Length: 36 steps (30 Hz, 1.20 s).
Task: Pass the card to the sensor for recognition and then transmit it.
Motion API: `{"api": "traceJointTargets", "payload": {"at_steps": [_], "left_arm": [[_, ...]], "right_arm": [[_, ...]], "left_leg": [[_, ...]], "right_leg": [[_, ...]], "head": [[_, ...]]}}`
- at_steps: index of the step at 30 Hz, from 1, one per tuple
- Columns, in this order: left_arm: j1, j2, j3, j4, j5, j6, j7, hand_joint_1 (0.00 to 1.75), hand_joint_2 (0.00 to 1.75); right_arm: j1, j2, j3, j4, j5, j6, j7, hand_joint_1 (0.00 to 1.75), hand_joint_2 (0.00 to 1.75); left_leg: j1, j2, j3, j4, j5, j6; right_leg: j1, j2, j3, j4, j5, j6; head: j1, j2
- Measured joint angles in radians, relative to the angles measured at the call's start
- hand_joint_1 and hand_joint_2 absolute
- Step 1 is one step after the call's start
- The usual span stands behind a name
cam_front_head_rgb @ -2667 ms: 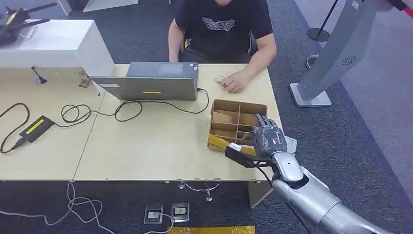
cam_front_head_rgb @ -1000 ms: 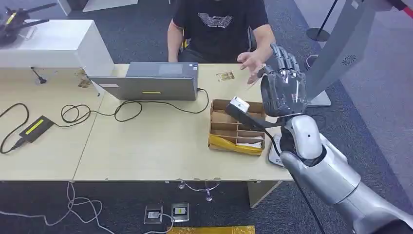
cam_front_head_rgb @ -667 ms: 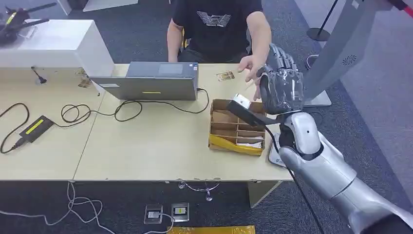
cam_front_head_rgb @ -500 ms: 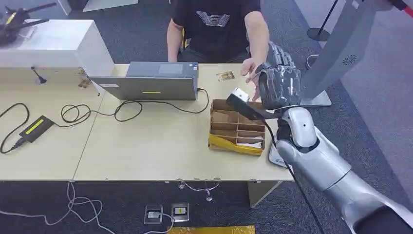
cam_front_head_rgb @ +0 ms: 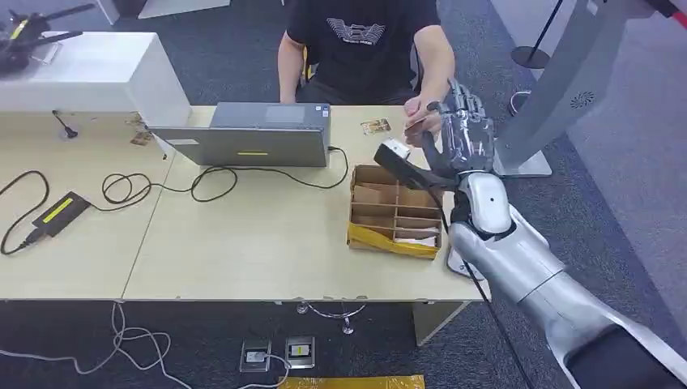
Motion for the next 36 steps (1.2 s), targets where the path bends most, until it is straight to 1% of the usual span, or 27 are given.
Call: {"api": "traceJointTargets", "payload": {"at_steps": [1,5,10,13,15,16,17,19,21,25,26,29,30,31,33,34,36], "left_arm": [[0.0,0.004,0.0,0.0,0.0,0.0,-0.011,0.0,0.0],[0.0,0.016,0.0,0.001,0.0,0.001,-0.018,0.0,0.0],[0.0,0.021,0.0,0.002,0.0,0.006,-0.018,0.0,0.0],[0.002,0.024,0.0,0.002,0.005,0.013,-0.018,0.0,0.0],[0.005,0.027,0.0,0.002,0.008,0.021,-0.018,0.0,0.0],[0.008,0.029,0.0,0.002,0.013,0.025,-0.016,0.0,0.0],[0.012,0.03,0.0,0.002,0.018,0.032,-0.015,0.0,0.0],[0.025,0.034,0.0,0.002,0.026,0.042,-0.008,0.0,0.0],[0.032,0.037,0.0,0.002,0.031,0.047,-0.006,0.0,0.0],[0.036,0.043,0.0,0.003,0.031,0.048,-0.003,0.0,0.0],[0.036,0.043,0.0,0.003,0.032,0.047,-0.002,0.0,0.0],[0.038,0.045,0.0,0.003,0.045,0.047,0.003,0.0,0.0],[0.042,0.045,0.0,0.003,0.05,0.047,0.004,0.0,0.0],[0.045,0.046,0.001,0.003,0.057,0.048,0.005,0.0,0.0],[0.053,0.048,0.001,0.003,0.061,0.051,0.005,0.0,0.0],[0.057,0.051,0.001,0.003,0.062,0.053,0.005,0.0,0.0],[0.066,0.056,0.001,0.003,0.063,0.056,0.005,0.0,0.0]], "right_arm": [[0.0,0.002,0.0,0.007,0.007,0.001,0.008,0.0,0.0],[0.0,0.006,0.001,0.023,0.018,0.009,0.021,0.0,0.0],[0.0,0.006,0.003,0.032,0.03,0.022,0.032,0.0,0.0],[0.0,0.001,0.002,0.032,0.026,0.04,0.052,0.0,0.0],[0.0,-0.009,-0.001,0.032,-0.008,0.045,0.068,0.0,0.0],[0.001,-0.014,-0.005,0.032,-0.047,0.044,0.077,0.0,0.0],[0.002,-0.024,-0.014,0.032,-0.103,0.04,0.085,0.0,0.0],[0.003,-0.056,-0.038,0.035,-0.172,0.031,0.103,0.0,0.0],[0.003,-0.089,-0.059,0.038,-0.194,0.025,0.111,0.0,0.0],[0.006,-0.13,-0.084,0.045,-0.205,0.024,0.116,0.0,0.0],[0.007,-0.137,-0.088,0.045,-0.205,0.025,0.131,0.0,0.0],[0.015,-0.166,-0.106,0.047,-0.239,0.037,0.209,0.0,0.0],[0.023,-0.183,-0.118,0.048,-0.276,0.038,0.233,0.0,0.0],[0.035,-0.206,-0.136,0.049,-0.345,0.035,0.24,0.0,0.0],[0.07,-0.248,-0.178,0.052,-0.485,0.019,0.229,0.0,0.0],[0.092,-0.268,-0.201,0.054,-0.532,0.004,0.221,0.0,0.0],[0.138,-0.295,-0.232,0.054,-0.57,-0.017,0.224,0.0,0.0]], "left_leg": [[0.0,0.0,0.0,0.0,0.0,0.0],[0.0,0.0,0.0,0.0,0.0,0.0],[0.0,0.0,0.0,0.0,0.0,0.0],[0.0,0.0,0.001,0.0,0.0,0.0],[0.0,0.0,0.001,0.0,0.0,0.0],[0.0,0.0,0.001,0.0,0.0,0.0],[0.0,0.0,0.001,0.0,0.0,0.0],[0.0,-0.001,0.001,0.0,0.0,0.0],[-0.001,0.0,0.0,0.0,0.0,0.0],[-0.001,0.003,0.001,0.0,0.0,0.0],[-0.001,0.004,0.001,0.0,0.0,0.0],[0.0,0.002,0.001,0.001,0.0,0.0],[0.0,0.0,0.001,0.001,0.0,0.0],[0.0,-0.002,0.001,0.001,0.0,0.0],[0.0,-0.003,0.0,0.001,0.0,0.0],[0.0,-0.003,0.0,0.001,0.0,0.0],[0.0,0.0,0.001,0.001,-0.001,0.001]], "right_leg": [[0.0,0.0,0.0,0.0,0.0,0.0],[0.0,0.0,0.0,0.0,0.0,0.0],[0.0,0.001,0.0,0.0,0.0,0.0],[0.0,0.001,0.0,0.0,0.0,0.0],[0.0,0.001,0.0,0.0,0.0,0.0],[0.0,0.001,0.0,0.0,0.0,0.0],[0.0,0.0,-0.001,0.0,0.0,0.0],[0.0,0.0,0.0,-0.001,0.0,0.0],[-0.001,0.0,0.0,-0.001,0.0,0.0],[-0.001,0.002,-0.001,-0.001,0.0,0.0],[-0.001,0.002,-0.001,-0.001,0.0,0.0],[0.0,0.001,-0.002,-0.001,0.0,0.0],[0.0,-0.001,-0.002,-0.001,0.0,0.0],[0.0,-0.003,-0.001,-0.001,0.0,0.0],[0.0,-0.005,0.0,-0.001,0.0,0.0],[0.0,-0.005,0.0,-0.001,0.0,0.0],[-0.001,-0.001,0.0,-0.002,0.0,0.0]], "head": [[0.0,0.0],[-0.001,0.0],[0.0,0.0],[0.0,0.0],[0.0,0.0],[-0.001,0.0],[0.0,0.0],[0.0,0.0],[0.0,0.0],[0.0,0.0],[0.0,0.0],[0.0,0.0],[-0.001,0.0],[0.0,0.0],[0.0,0.0],[0.0,0.0],[-0.001,0.0]]}}
